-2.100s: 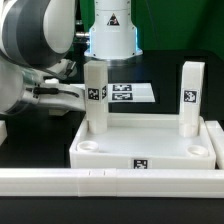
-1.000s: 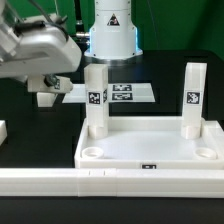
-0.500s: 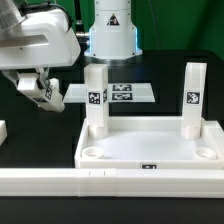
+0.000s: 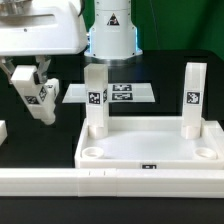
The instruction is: Assemble desk
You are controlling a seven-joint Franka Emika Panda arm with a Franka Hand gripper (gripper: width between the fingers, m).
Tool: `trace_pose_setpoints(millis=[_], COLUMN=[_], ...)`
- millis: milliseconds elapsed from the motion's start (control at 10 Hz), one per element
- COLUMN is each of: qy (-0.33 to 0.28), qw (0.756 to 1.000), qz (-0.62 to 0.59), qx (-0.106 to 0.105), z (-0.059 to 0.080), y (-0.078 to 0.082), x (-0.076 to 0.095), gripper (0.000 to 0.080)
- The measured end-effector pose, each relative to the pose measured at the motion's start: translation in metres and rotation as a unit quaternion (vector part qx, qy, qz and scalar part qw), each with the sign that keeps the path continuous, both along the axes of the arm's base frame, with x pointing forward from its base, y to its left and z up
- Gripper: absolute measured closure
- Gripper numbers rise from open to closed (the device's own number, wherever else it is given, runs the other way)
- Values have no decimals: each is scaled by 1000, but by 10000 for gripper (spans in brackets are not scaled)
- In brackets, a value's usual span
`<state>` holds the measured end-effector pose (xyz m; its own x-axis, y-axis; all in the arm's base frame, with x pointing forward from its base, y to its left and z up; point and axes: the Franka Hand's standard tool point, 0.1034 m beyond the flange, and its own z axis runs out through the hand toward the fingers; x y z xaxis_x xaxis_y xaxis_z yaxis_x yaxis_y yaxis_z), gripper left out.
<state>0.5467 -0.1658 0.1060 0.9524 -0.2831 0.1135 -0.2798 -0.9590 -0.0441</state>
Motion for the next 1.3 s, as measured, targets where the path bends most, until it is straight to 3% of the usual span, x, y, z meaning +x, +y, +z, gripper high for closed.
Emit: trace_pose_setpoints(millis=[100, 300, 700, 900, 1100, 1200, 1300], qy=[-6, -12, -25, -82, -91, -97, -95], qw=[1000, 1000, 999, 996, 996, 995, 995], qz=[0, 17, 21, 12, -7, 1, 0], qx=[-5, 3, -7, -21, -3, -3, -4], z=[0, 32, 31, 44, 47, 50, 48], y=[3, 21, 19, 32, 63, 71, 69], x=[0, 29, 32, 55, 67, 73, 72], gripper=[509, 509, 509, 509, 509, 509, 509])
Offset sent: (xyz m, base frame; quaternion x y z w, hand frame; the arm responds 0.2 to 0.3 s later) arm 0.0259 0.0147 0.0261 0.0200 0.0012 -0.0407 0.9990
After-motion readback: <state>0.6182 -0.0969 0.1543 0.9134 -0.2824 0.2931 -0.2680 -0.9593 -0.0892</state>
